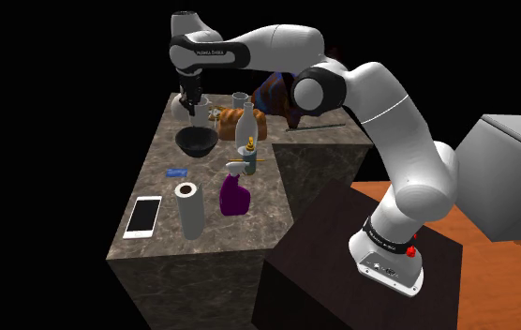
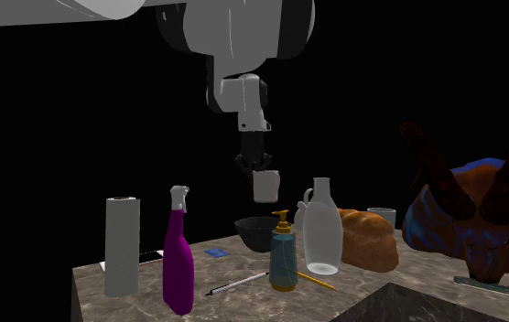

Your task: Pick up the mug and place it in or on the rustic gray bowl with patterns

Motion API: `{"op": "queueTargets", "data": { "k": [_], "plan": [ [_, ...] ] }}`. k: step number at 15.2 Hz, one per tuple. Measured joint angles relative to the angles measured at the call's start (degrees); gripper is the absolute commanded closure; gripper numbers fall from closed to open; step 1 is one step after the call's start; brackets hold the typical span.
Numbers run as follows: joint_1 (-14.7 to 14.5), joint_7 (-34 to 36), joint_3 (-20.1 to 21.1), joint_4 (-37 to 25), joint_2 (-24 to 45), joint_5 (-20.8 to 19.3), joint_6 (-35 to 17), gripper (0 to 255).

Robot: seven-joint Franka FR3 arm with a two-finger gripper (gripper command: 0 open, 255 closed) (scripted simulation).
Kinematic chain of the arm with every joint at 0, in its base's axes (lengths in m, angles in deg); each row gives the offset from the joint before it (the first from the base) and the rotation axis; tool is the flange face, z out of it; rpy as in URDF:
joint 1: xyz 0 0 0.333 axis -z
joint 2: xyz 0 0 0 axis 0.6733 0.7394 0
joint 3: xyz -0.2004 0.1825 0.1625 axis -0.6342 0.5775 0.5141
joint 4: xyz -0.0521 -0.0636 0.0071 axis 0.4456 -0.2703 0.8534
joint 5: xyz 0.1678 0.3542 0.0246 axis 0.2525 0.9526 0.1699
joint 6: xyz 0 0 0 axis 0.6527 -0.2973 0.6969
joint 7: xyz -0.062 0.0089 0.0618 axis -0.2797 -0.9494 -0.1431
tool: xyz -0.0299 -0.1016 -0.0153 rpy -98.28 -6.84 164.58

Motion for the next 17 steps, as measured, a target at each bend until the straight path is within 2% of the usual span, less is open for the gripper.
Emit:
{"op": "queueTargets", "data": {
  "k": [12,17],
  "plan": [
    [0.24,0.64,-0.15,6.02,1.85,-0.32,-7.86,255],
    [0.31,0.69,-0.16,6.88,1.83,-0.35,-8.72,255]
  ]
}}
